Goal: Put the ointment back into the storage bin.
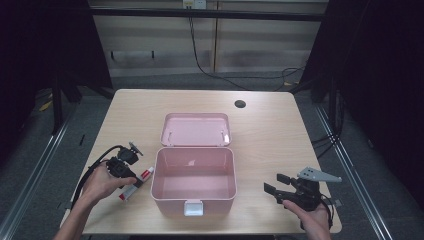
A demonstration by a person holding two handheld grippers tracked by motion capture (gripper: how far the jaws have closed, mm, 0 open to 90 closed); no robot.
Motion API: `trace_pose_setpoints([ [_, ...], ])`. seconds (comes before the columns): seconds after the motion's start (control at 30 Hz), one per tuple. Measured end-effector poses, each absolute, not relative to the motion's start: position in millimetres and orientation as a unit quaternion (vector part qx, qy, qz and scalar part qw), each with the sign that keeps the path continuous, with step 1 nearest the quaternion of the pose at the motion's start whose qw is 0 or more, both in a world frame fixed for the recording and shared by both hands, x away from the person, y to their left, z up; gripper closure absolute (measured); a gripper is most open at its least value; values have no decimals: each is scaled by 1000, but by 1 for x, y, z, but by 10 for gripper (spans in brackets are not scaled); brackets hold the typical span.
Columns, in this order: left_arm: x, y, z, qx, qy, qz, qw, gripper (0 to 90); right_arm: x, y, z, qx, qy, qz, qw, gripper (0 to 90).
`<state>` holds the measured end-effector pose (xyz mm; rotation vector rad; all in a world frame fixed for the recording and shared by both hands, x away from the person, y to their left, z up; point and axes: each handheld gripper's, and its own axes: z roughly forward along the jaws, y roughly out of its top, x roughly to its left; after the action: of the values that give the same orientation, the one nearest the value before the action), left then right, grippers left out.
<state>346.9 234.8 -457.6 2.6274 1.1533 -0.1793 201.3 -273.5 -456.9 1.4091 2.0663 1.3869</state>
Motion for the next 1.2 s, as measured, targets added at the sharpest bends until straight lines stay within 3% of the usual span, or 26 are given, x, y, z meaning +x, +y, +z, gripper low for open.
trace_pose_setpoints([
  [0.4, 343, 246, -445, 913, 376, -83, 132, 711, 202, -273, -457, 486, 718, 478, 140, 316],
  [1.2, 332, 262, -419, 904, 361, -122, 194, 711, 201, -273, -457, 485, 719, 478, 138, 312],
])
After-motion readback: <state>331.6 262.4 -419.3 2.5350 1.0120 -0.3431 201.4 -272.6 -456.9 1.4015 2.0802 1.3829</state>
